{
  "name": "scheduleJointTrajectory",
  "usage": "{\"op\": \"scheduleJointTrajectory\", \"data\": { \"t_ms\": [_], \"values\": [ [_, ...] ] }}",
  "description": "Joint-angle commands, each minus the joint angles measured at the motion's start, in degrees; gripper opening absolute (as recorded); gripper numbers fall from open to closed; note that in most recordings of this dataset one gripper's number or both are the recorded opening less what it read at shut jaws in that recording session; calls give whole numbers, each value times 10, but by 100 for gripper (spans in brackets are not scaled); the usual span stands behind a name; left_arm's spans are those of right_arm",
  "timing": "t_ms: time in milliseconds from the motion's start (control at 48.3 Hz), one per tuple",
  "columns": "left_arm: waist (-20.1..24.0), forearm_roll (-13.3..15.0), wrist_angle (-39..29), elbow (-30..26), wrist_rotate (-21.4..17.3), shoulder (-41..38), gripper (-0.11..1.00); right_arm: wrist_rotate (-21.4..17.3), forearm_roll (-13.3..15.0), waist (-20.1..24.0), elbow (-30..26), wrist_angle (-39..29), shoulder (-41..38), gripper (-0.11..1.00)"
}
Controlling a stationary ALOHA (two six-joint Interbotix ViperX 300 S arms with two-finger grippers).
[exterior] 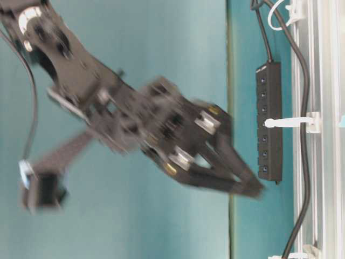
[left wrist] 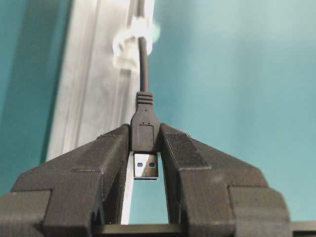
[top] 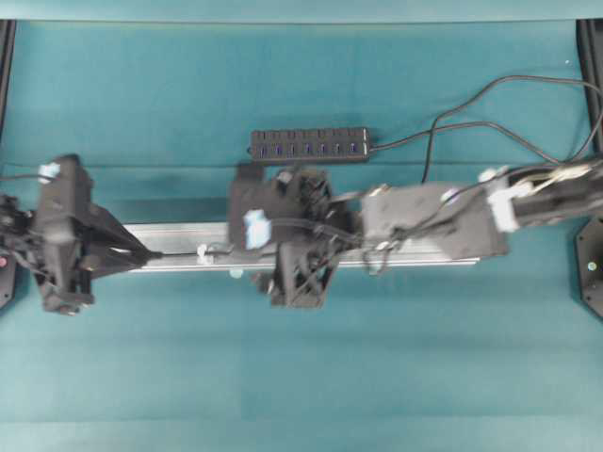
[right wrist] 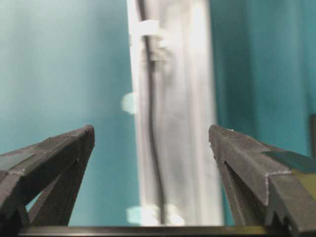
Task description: Pass the USB cable through three rings with both arms.
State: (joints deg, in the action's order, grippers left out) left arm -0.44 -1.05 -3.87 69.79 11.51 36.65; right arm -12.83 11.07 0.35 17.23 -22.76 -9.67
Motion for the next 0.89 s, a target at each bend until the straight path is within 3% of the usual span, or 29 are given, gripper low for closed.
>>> {"op": "scheduleJointTrajectory", "data": {
  "t_ms": [0, 228, 869],
  "values": [
    [-1, -2, -2, -4, 1, 25, 26, -15, 1, -8, 16, 22, 41, 89],
    [1, -2, -18, -4, 1, 69, 26, -22, 3, -11, 63, 62, 77, 88],
    [4, -2, -15, -8, 1, 73, 26, -23, 3, 4, 186, 95, 197, 86]
  ]
}}
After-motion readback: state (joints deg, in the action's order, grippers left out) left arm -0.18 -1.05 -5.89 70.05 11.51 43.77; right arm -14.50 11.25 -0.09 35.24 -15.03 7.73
